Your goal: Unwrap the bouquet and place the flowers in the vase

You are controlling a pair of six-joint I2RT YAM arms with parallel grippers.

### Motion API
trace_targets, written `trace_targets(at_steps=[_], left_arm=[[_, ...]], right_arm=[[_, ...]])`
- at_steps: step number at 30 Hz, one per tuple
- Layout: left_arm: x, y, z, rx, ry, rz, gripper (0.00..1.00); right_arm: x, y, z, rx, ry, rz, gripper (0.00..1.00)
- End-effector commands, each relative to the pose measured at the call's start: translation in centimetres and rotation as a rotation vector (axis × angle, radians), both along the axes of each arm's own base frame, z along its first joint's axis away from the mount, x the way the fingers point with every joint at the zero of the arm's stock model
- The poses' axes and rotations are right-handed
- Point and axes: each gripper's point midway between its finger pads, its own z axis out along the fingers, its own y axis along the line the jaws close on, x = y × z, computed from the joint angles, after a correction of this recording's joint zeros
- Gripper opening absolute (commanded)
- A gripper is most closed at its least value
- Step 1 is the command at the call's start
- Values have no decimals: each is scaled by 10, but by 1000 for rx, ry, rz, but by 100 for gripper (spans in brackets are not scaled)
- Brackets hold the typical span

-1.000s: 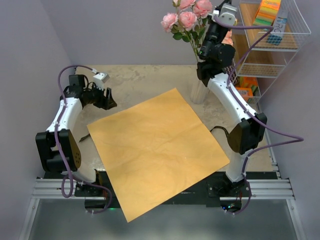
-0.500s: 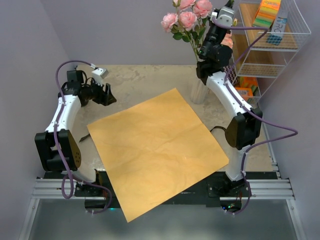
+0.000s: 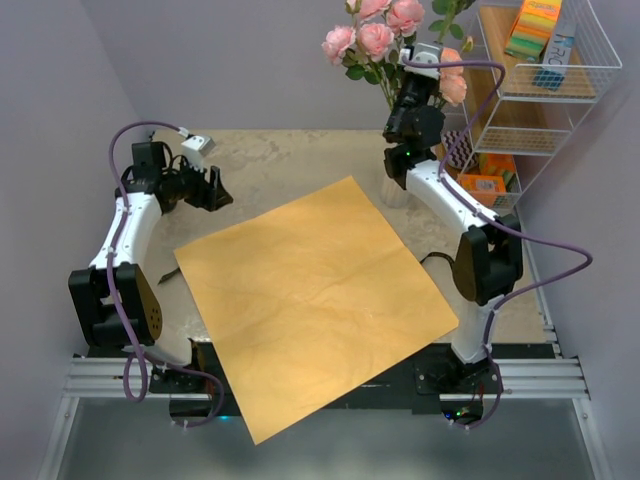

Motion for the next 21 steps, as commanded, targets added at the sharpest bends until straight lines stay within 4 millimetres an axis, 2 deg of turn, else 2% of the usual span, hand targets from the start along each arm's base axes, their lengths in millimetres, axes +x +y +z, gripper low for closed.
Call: trace_targets(at_steps=[1, 2, 3, 4, 9, 11, 12, 16, 17, 19, 20, 21], left_arm=[[4, -1, 31, -16, -88, 0, 69], [3, -1, 32, -17, -88, -1, 68], [2, -1, 33, -19, -90, 0, 69], [1, -1, 32, -19, -87, 0, 69], [-5, 3, 29, -22, -66, 2, 69], [-8, 4, 30, -21, -60, 1, 69], [-10, 4, 29, -20, -56, 3, 69], [-16, 3, 36, -27, -63, 12, 69], [-17, 2, 38, -31, -64, 13, 69], [-20, 1, 45, -32, -76, 19, 69], [-21, 2, 46, -34, -77, 26, 70], [-23, 1, 47, -35, -78, 28, 69]], right_arm=[[-33, 13, 14, 56, -8, 32, 24], [-38, 13, 14, 73, -6, 33, 32], [-38, 16, 2, 68, 25, 38, 41], [-41, 23, -2, 79, 32, 55, 44], [-63, 15, -27, 174, 78, 76, 64], [-68, 18, -41, 181, 122, 85, 68], [-75, 18, -39, 190, 134, 100, 70], [-95, 43, -55, 166, 233, 205, 82], [-99, 59, -63, 179, 255, 273, 96], [-110, 70, -79, 150, 376, 351, 99], [-114, 79, -87, 192, 412, 420, 99], [-124, 88, -102, 156, 509, 488, 99]])
